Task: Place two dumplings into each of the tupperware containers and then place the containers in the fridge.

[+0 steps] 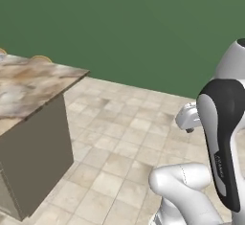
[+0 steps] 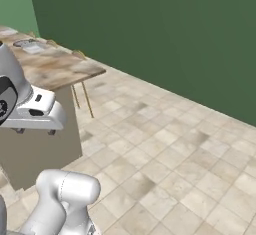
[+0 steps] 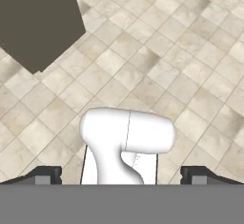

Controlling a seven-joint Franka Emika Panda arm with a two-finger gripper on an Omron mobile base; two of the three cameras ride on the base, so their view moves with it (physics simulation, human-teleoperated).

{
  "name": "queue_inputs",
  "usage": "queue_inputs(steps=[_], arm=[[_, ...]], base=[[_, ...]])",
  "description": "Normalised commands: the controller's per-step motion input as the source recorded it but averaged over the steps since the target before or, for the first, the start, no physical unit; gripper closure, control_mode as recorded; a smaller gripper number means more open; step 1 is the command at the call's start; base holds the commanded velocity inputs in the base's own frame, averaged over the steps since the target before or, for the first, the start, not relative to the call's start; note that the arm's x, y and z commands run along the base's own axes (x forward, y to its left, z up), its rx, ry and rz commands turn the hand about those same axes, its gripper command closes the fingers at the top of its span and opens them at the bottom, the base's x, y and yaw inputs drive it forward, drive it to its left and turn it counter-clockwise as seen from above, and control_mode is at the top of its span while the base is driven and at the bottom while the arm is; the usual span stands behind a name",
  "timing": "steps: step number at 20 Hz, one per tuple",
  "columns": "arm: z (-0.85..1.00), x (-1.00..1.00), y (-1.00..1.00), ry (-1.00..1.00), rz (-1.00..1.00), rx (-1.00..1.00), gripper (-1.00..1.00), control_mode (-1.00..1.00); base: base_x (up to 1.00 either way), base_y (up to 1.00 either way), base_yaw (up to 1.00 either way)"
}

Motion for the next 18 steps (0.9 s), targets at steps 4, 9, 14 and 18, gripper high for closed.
queue_inputs(steps=[4,9,14,18], arm=[[0.0,0.0,0.0,0.0,0.0,0.0,-1.0,1.0],[0.0,0.0,0.0,0.0,0.0,0.0,-1.0,1.0],[0.0,0.0,0.0,0.0,0.0,0.0,-1.0,1.0],[0.0,0.0,0.0,0.0,0.0,0.0,-1.0,1.0]], base=[[1.0,-1.0,0.0],[0.98,-1.0,0.0],[0.97,-1.0,0.01],[0.97,-1.0,0.01]])
